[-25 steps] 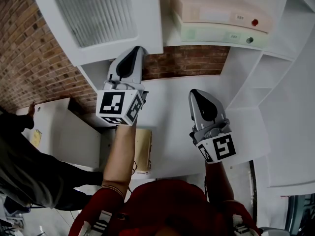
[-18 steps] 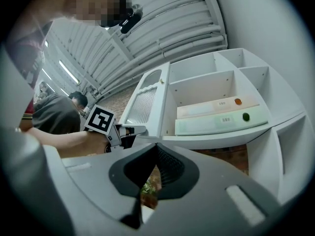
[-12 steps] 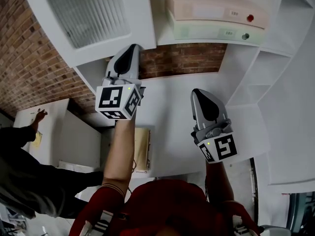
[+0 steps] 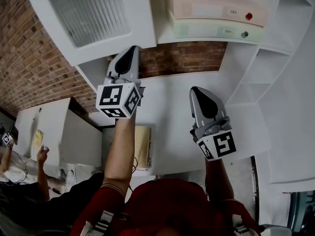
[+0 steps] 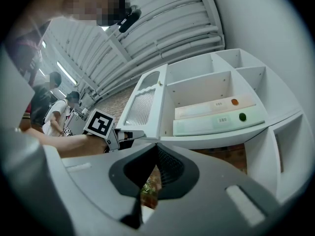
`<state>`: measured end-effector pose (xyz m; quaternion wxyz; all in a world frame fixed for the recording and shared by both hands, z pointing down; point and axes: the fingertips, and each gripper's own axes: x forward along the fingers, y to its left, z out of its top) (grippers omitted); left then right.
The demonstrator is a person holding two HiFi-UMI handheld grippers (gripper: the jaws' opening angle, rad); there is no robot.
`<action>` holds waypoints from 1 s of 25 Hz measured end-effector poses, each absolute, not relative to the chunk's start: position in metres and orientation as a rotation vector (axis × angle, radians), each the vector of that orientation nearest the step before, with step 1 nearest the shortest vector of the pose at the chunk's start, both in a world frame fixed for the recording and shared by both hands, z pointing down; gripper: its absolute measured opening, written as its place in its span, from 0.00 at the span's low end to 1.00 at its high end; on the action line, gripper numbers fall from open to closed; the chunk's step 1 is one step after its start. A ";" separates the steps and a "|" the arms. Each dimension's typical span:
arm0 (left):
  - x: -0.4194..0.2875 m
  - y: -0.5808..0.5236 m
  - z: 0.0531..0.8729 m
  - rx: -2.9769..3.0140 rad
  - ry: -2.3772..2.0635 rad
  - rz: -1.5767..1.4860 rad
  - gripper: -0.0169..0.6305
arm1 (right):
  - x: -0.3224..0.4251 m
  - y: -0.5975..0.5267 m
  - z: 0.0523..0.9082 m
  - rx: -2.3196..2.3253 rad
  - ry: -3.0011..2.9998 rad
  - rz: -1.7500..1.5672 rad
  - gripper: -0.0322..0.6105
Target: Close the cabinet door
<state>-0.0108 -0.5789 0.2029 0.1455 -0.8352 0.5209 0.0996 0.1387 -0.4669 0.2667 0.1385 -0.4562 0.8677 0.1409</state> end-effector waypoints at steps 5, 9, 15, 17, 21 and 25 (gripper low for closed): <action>-0.011 -0.570 0.211 -2.434 1.493 0.266 0.02 | 0.136 -0.461 0.265 -1.318 2.508 0.407 0.07; -0.004 -0.552 0.219 -2.477 1.440 0.278 0.02 | 0.133 -0.456 0.261 -1.315 2.512 0.412 0.07; 0.011 -0.507 0.229 -2.545 1.313 0.356 0.02 | 0.125 -0.445 0.257 -1.303 2.511 0.424 0.07; 0.011 -0.493 0.231 -2.559 1.290 0.386 0.02 | 0.123 -0.441 0.256 -1.301 2.508 0.429 0.07; 0.012 -0.470 0.234 -2.575 1.250 0.415 0.02 | 0.117 -0.434 0.256 -1.294 2.507 0.435 0.07; 0.012 -0.455 0.236 -2.592 1.209 0.426 0.02 | 0.115 -0.429 0.256 -1.301 2.500 0.427 0.07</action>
